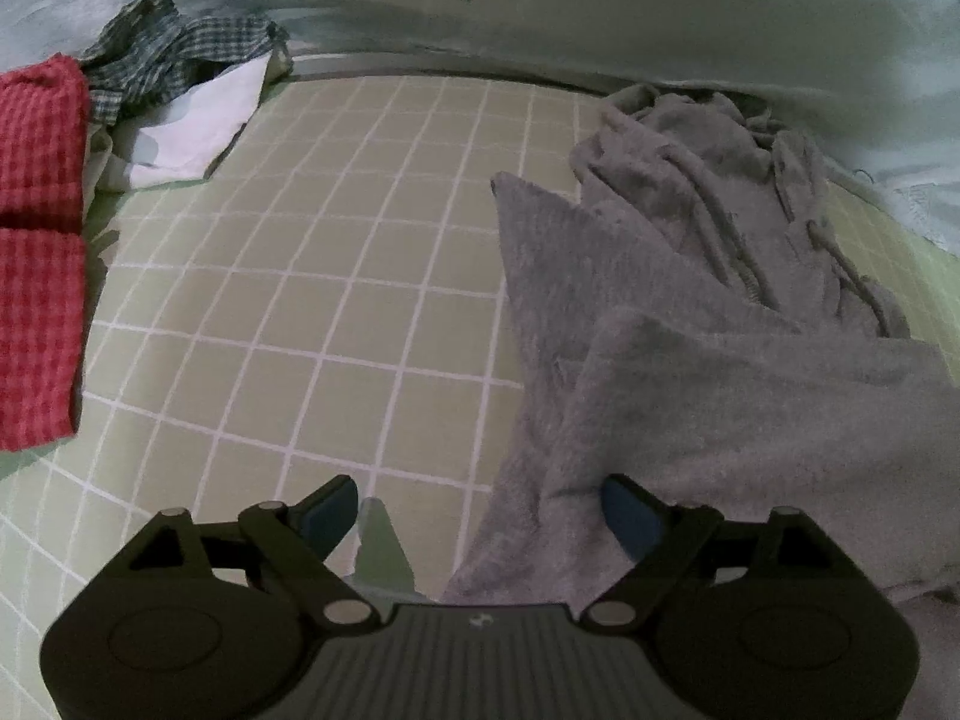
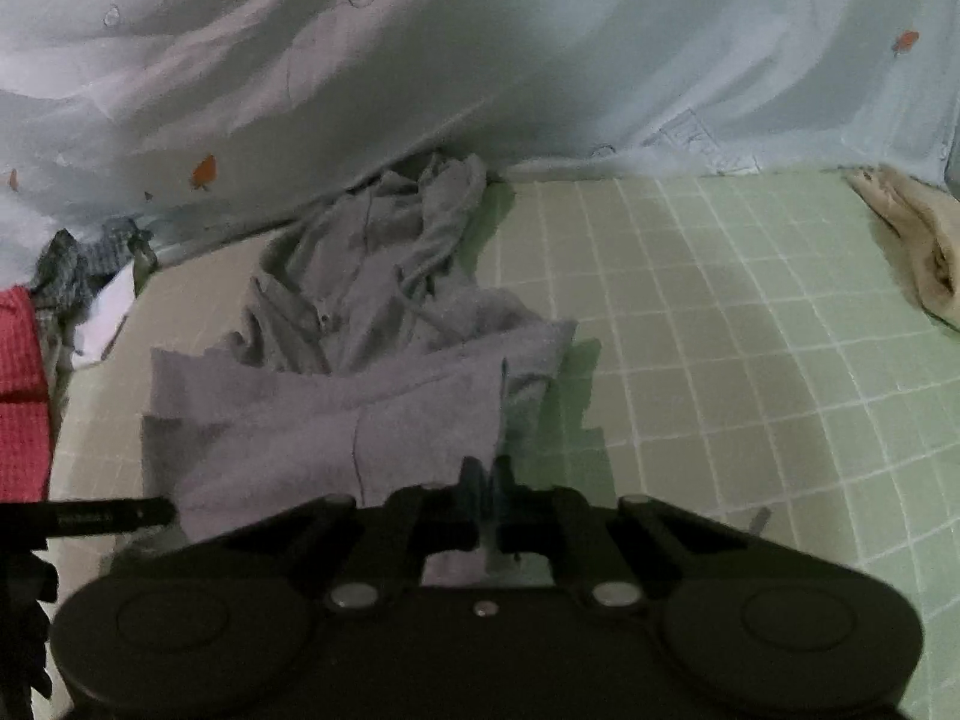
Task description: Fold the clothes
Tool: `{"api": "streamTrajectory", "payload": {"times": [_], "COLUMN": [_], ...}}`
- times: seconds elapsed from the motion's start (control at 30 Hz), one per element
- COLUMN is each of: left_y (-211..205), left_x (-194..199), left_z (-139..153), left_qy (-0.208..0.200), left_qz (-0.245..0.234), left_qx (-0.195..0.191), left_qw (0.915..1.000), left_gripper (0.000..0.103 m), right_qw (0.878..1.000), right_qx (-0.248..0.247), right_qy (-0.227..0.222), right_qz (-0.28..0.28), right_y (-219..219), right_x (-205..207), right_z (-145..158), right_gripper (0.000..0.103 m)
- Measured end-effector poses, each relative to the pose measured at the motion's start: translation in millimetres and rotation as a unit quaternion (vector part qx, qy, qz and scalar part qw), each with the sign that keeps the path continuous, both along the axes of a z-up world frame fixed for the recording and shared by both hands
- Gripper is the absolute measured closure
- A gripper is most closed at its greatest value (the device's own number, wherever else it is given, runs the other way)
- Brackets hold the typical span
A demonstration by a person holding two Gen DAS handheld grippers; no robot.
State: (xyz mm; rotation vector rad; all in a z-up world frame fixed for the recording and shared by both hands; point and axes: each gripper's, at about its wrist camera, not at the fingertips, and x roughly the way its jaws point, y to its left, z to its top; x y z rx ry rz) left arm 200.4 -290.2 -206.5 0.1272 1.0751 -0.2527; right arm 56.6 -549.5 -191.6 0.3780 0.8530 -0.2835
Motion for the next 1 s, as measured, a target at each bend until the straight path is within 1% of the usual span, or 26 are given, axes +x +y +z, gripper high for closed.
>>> {"api": "streamTrajectory", "payload": {"times": [0.07, 0.13, 0.17, 0.2, 0.27, 0.33, 0.4, 0.47, 0.57, 0.67, 0.73, 0.83, 0.87, 0.93, 1.0], "left_y": [1, 1, 2, 3, 5, 6, 3, -5, -25, -51, -68, -93, -100, -113, -124], "left_x": [1, 1, 1, 1, 5, 12, 22, 40, 77, 126, 156, 200, 210, 224, 234], "left_z": [0, 4, 7, 11, 22, 36, 47, 56, 60, 55, 46, 30, 23, 9, -4], "left_qy": [0.003, 0.002, 0.000, -0.003, -0.011, -0.023, -0.040, -0.060, -0.080, -0.094, -0.095, -0.094, -0.088, -0.075, -0.062], "left_qz": [0.002, 0.002, 0.001, 0.002, -0.002, -0.006, -0.012, -0.019, -0.025, -0.031, -0.029, -0.028, -0.035, -0.049, -0.062], "left_qx": [-0.001, -0.002, -0.003, -0.004, -0.016, -0.034, -0.047, -0.059, -0.068, -0.086, -0.080, -0.069, -0.064, -0.054, -0.045], "left_qw": [1.0000, 1.0000, 1.0000, 1.0000, 0.9998, 0.9991, 0.9980, 0.9963, 0.9941, 0.9913, 0.9919, 0.9928, 0.9934, 0.9945, 0.9952], "left_gripper": [0.012, 0.013, 0.013, 0.013, 0.013, 0.013, 0.010, 0.005, 0.005, 0.005, 0.005, 0.005, 0.005, 0.005, 0.005], "right_qw": [0.999, 0.999, 0.999, 0.998, 0.997, 0.996, 0.995, 0.993, 0.993, 0.994, 0.995, 0.995, 0.995, 0.996, 0.994], "right_qx": [0.012, 0.007, -0.005, -0.022, -0.057, -0.083, -0.101, -0.116, -0.118, -0.107, -0.096, -0.094, -0.093, -0.090, -0.100], "right_qy": [0.035, 0.043, 0.046, 0.048, 0.039, 0.024, 0.016, 0.008, -0.001, -0.018, -0.024, -0.013, -0.009, 0.013, 0.035], "right_qz": [-0.006, -0.014, -0.016, -0.019, -0.026, -0.022, -0.011, -0.002, -0.003, -0.010, -0.014, -0.018, -0.019, -0.010, -0.003], "right_y": [-2, -5, -5, -5, -6, -9, -15, -22, -40, -60, -73, -85, -90, -94, -93], "right_x": [4, 4, 6, 7, 11, 22, 40, 60, 104, 148, 179, 219, 232, 253, 265], "right_z": [-15, -16, -14, -11, -2, 6, 9, 12, 13, 15, 10, -6, -11, -26, -41], "right_gripper": [0.097, 0.089, 0.074, 0.046, 0.020, 0.017, 0.006, 0.004, 0.004, 0.004, 0.004, 0.004, 0.004, 0.004, 0.004]}}
